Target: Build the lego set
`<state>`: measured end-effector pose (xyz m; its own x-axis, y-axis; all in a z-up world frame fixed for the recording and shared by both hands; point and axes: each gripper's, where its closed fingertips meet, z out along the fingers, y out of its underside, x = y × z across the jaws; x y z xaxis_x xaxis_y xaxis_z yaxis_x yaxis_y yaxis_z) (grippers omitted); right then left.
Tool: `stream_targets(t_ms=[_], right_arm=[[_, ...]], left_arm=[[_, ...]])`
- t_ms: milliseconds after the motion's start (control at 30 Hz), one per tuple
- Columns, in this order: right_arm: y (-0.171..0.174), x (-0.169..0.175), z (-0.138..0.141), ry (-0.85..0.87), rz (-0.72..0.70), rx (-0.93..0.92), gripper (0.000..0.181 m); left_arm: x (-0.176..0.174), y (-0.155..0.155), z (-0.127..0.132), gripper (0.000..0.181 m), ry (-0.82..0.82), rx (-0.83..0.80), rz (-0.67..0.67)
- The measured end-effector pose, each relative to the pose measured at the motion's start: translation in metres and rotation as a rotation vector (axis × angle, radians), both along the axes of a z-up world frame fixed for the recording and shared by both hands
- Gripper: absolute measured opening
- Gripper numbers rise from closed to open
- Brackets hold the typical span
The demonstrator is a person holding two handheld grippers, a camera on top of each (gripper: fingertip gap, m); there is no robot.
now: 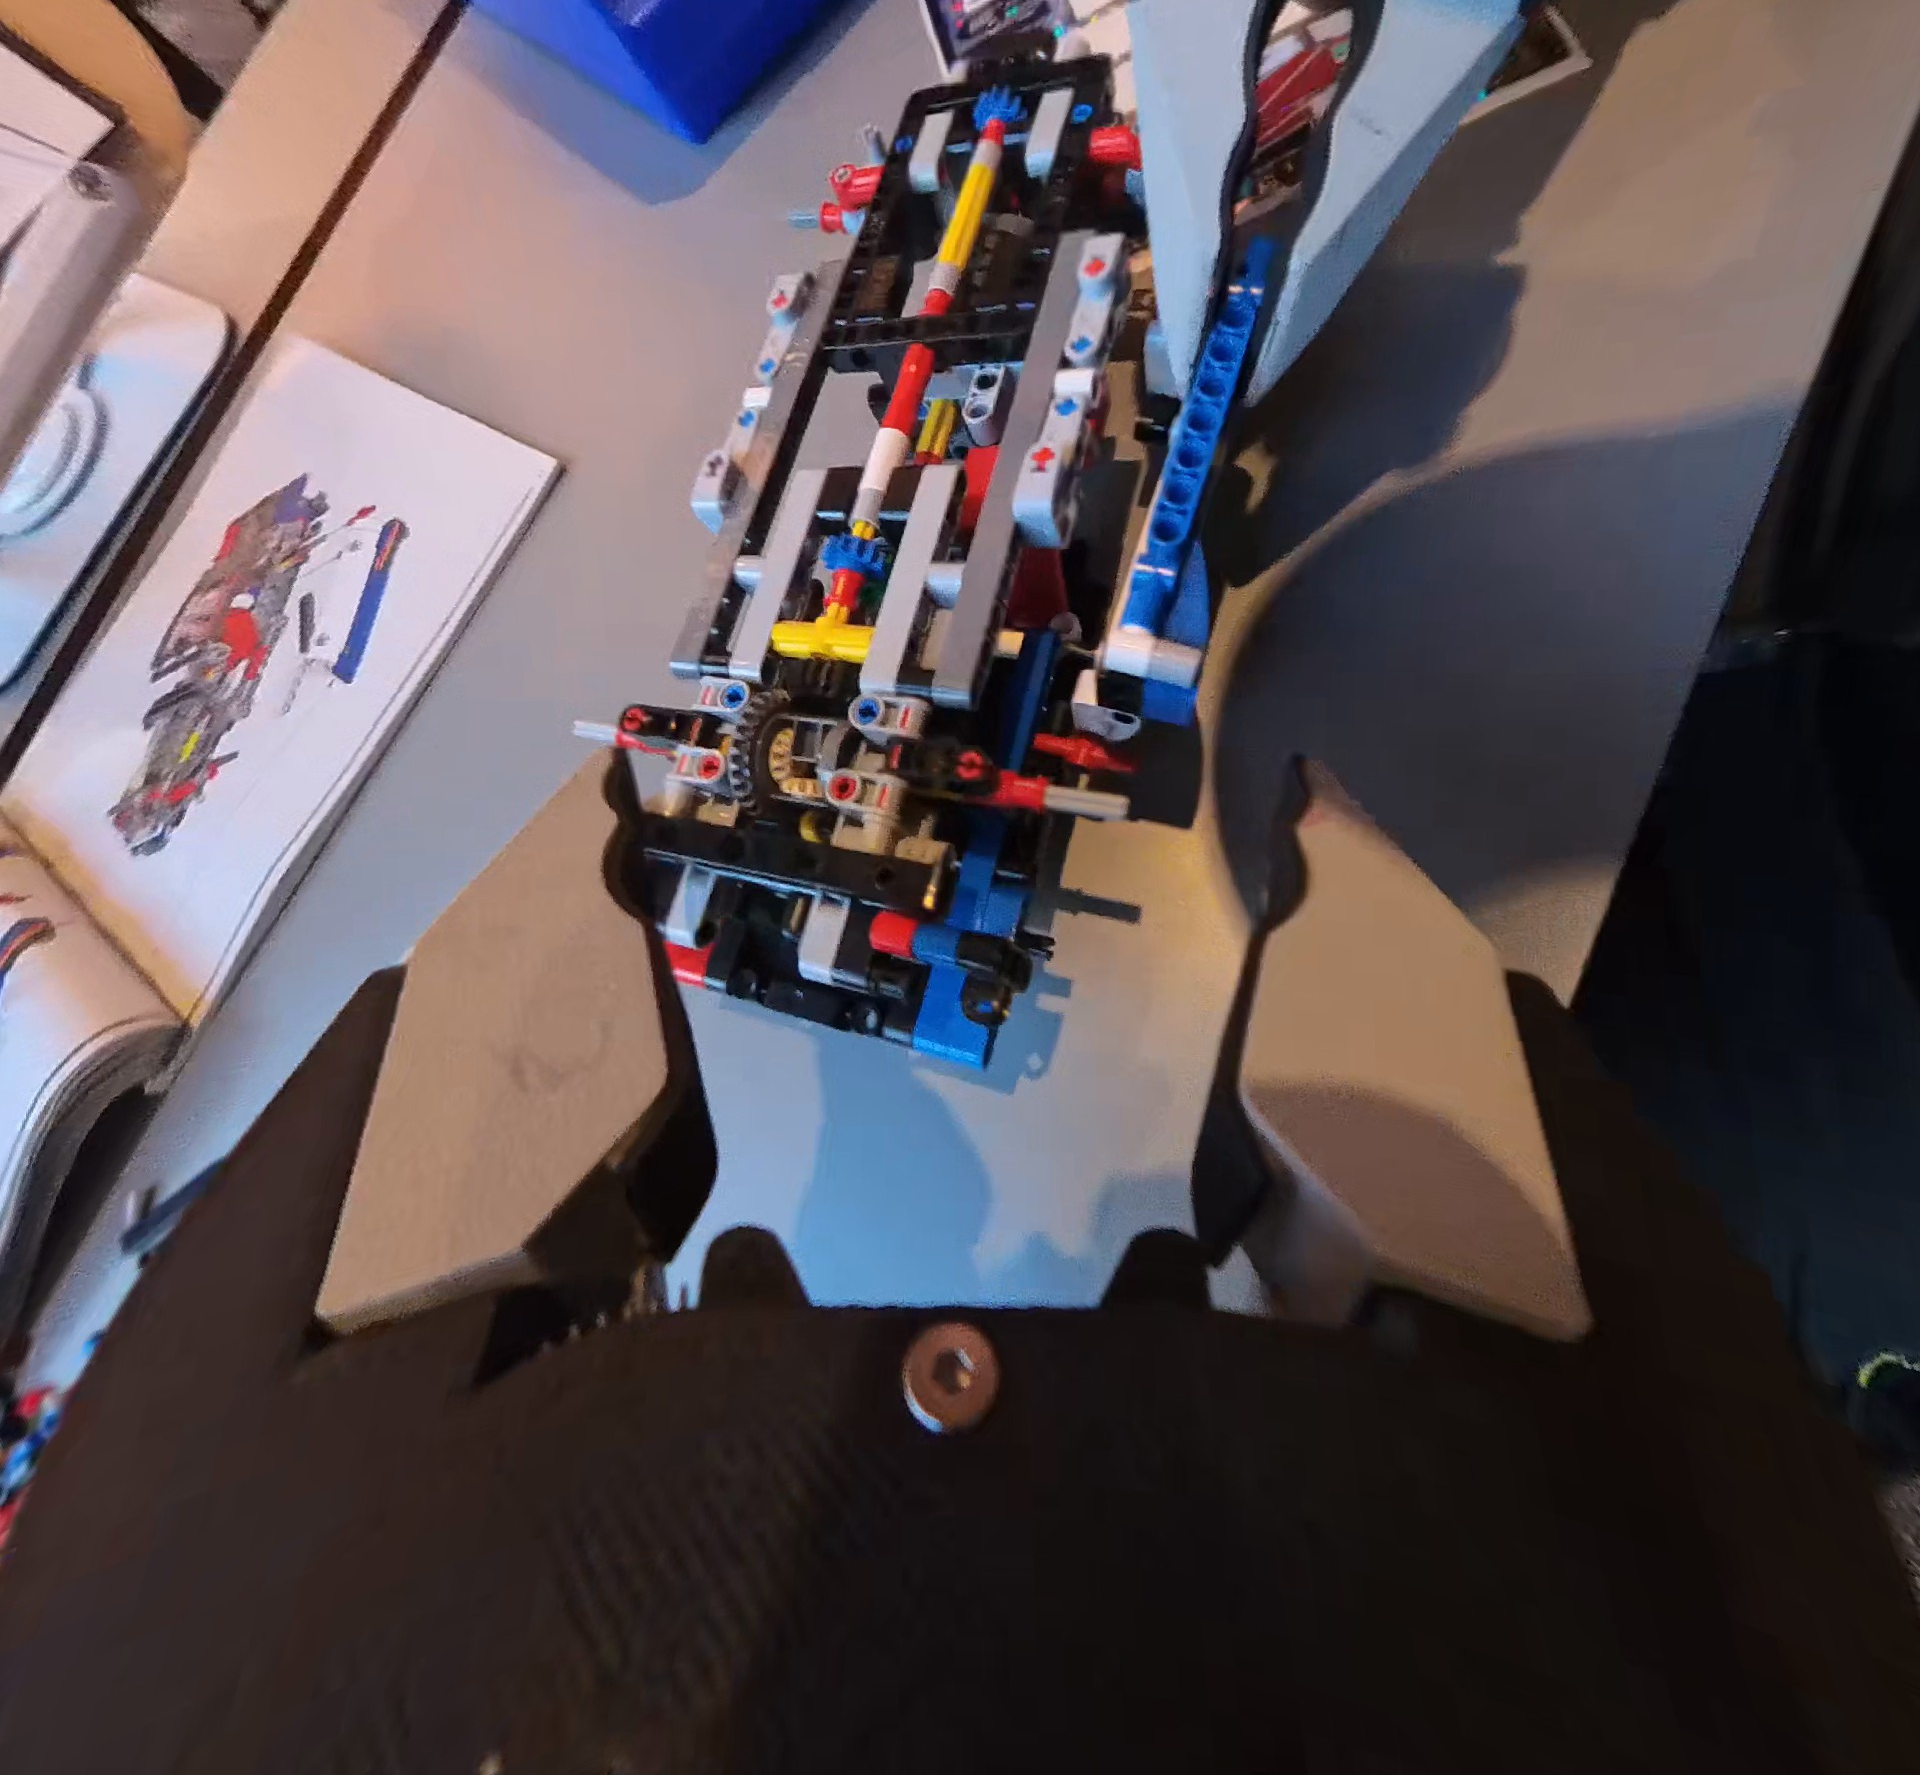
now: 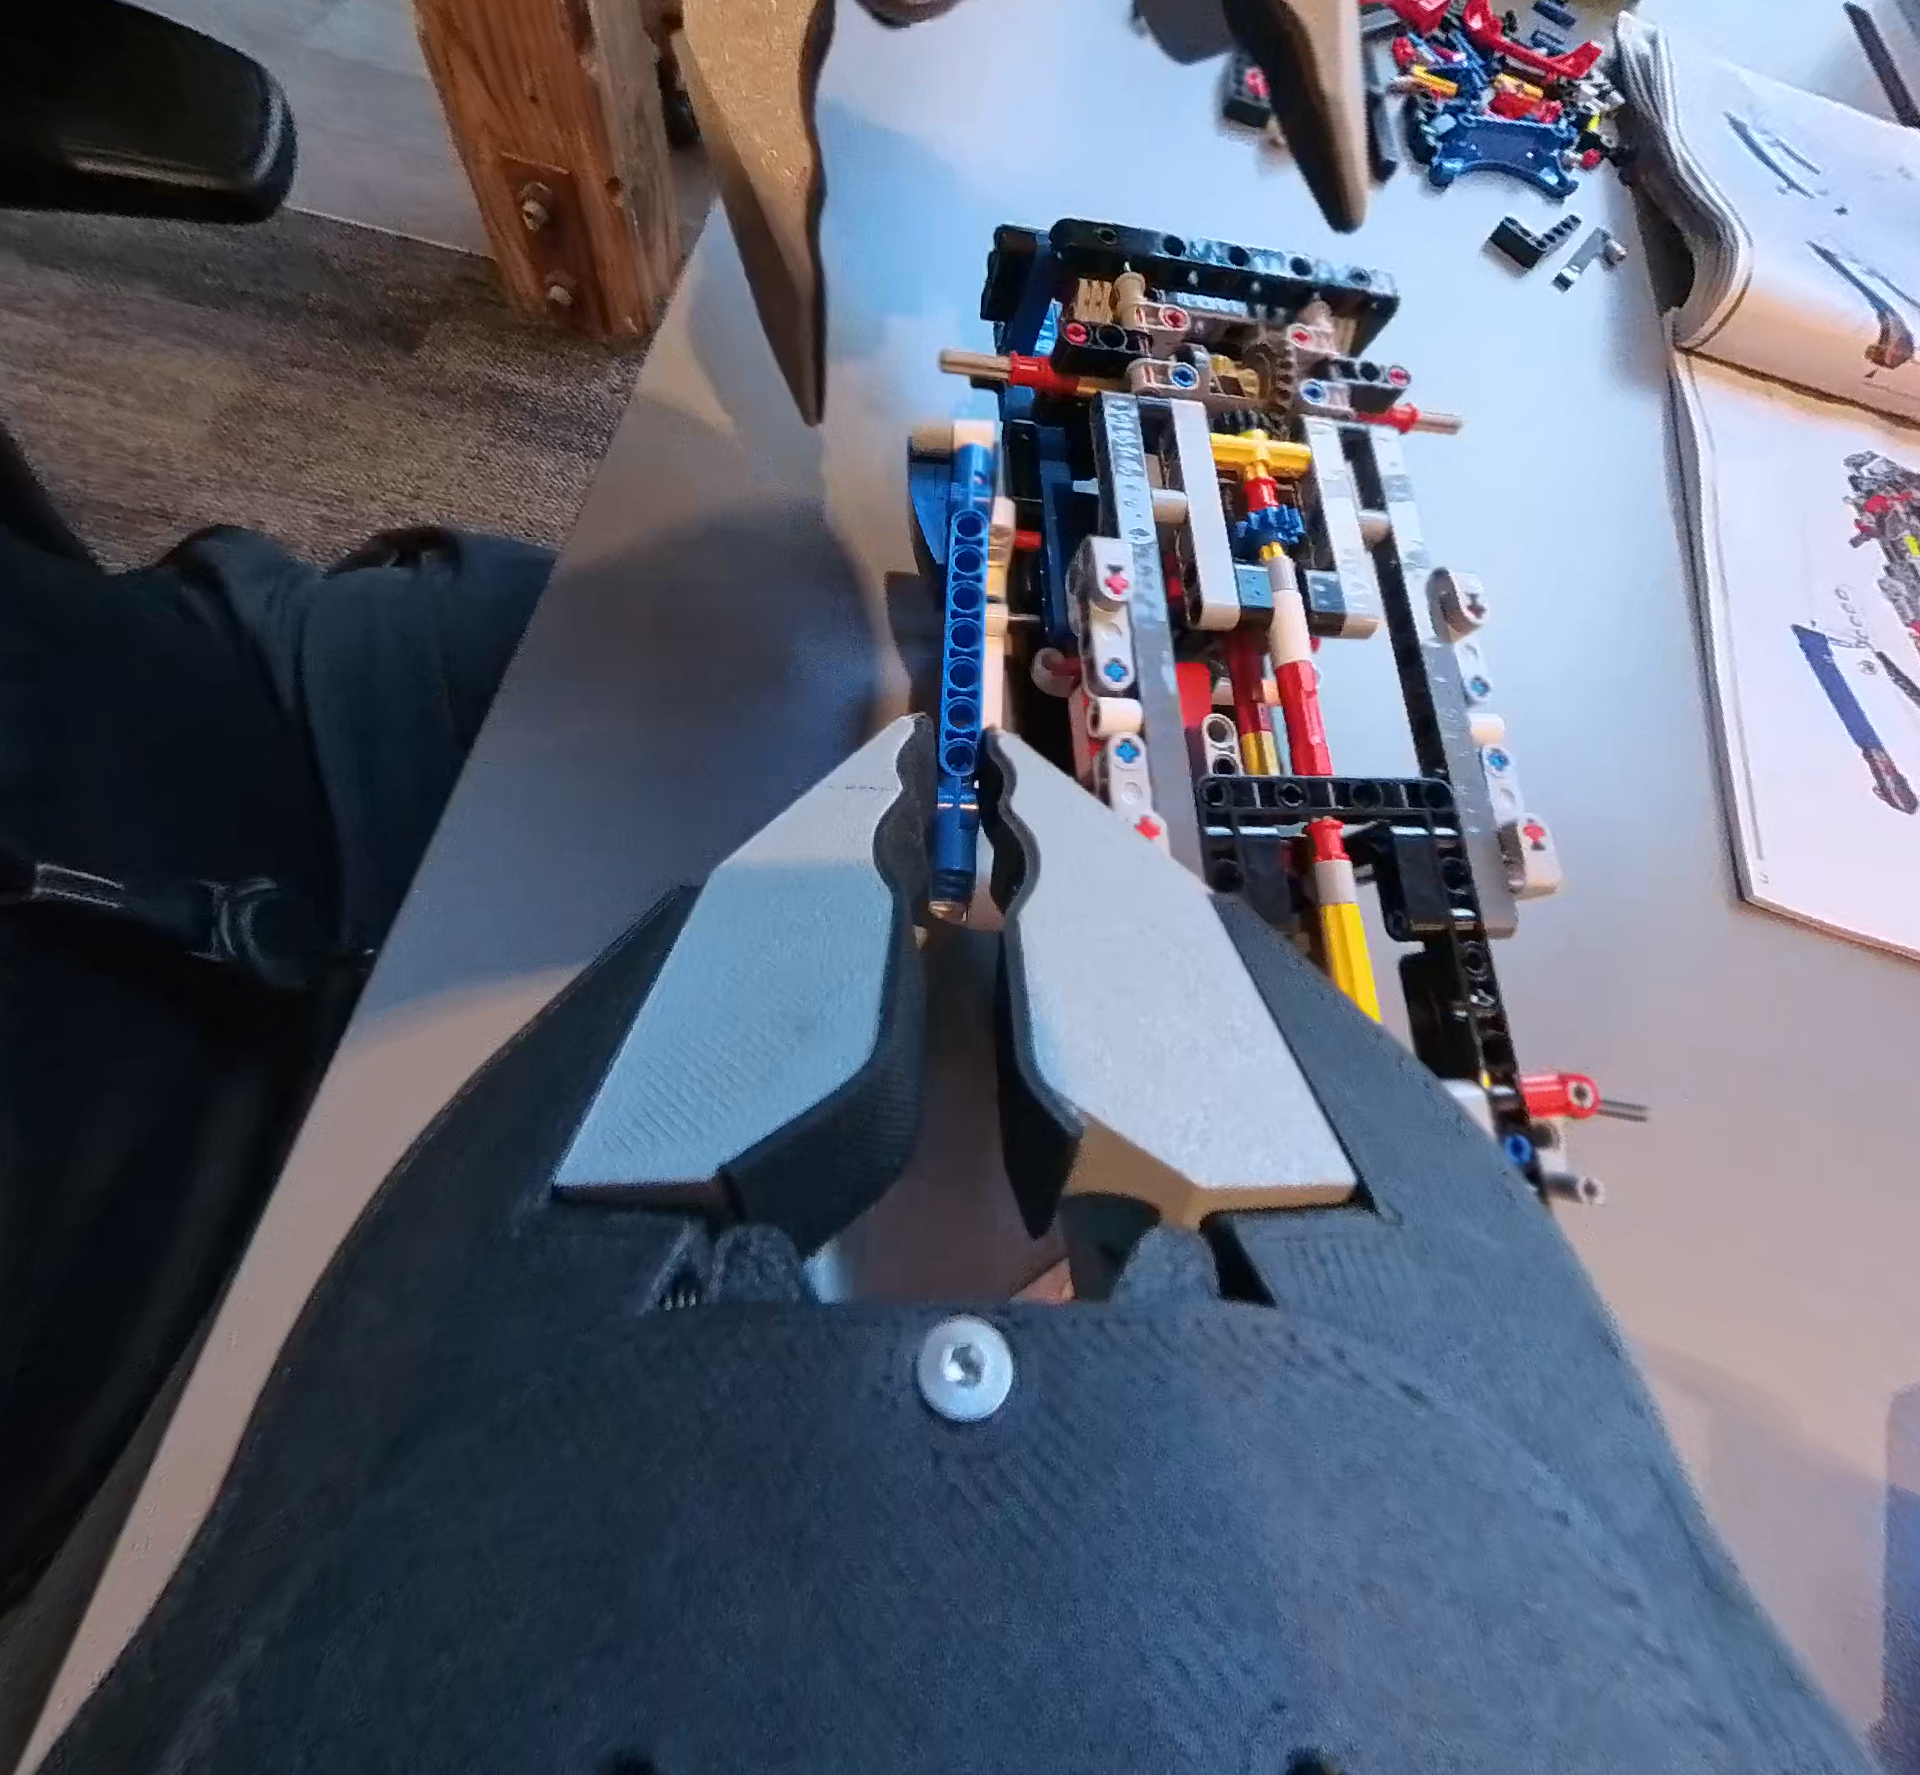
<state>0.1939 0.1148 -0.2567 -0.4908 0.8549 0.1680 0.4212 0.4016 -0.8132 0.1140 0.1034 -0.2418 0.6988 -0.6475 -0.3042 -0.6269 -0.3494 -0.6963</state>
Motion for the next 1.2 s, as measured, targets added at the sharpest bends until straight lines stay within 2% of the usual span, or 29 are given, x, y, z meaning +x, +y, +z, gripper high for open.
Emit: stream_targets(t_ms=[133, 233, 333, 567, 700, 833, 1000, 1133, 1200], right_arm=[[0.000, -0.002, -0.002, -0.001, -0.020, 0.032, 0.005], [-0.001, -0.004, -0.004, -0.010, -0.040, 0.039, 0.004], [0.003, -0.005, -0.006, -0.010, -0.062, 0.059, 0.005], [0.004, -0.006, -0.004, 0.015, -0.066, 0.021, 0.005], [-0.011, 0.003, 0.000, 0.040, 0.009, -0.013, 0.005], [-0.019, 0.026, 0.013, 0.073, 0.025, -0.078, 0.005], [0.018, 0.083, 0.038, 0.117, -0.110, -0.158, 0.004], [0.044, 0.122, 0.014, -0.033, -0.192, -0.199, 0.004], [0.049, 0.132, -0.001, -0.093, -0.201, -0.168, 0.004]], left_arm=[[0.000, 0.015, 0.017, 0.117, -0.091, -0.028, -0.065], [-0.003, 0.026, 0.007, 0.115, -0.068, -0.044, -0.074], [0.004, 0.028, -0.001, 0.113, -0.113, -0.057, -0.086], [0.004, 0.028, -0.001, 0.108, -0.179, -0.022, -0.031], [0.000, 0.017, 0.006, 0.110, -0.179, -0.002, 0.007], [-0.023, 0.002, 0.007, 0.107, -0.212, 0.008, 0.119], [-0.062, -0.019, -0.023, 0.102, -0.363, -0.080, 0.270], [-0.067, -0.018, -0.044, 0.085, -0.452, -0.151, 0.293], [-0.059, -0.014, -0.039, 0.078, -0.506, -0.164, 0.266]])
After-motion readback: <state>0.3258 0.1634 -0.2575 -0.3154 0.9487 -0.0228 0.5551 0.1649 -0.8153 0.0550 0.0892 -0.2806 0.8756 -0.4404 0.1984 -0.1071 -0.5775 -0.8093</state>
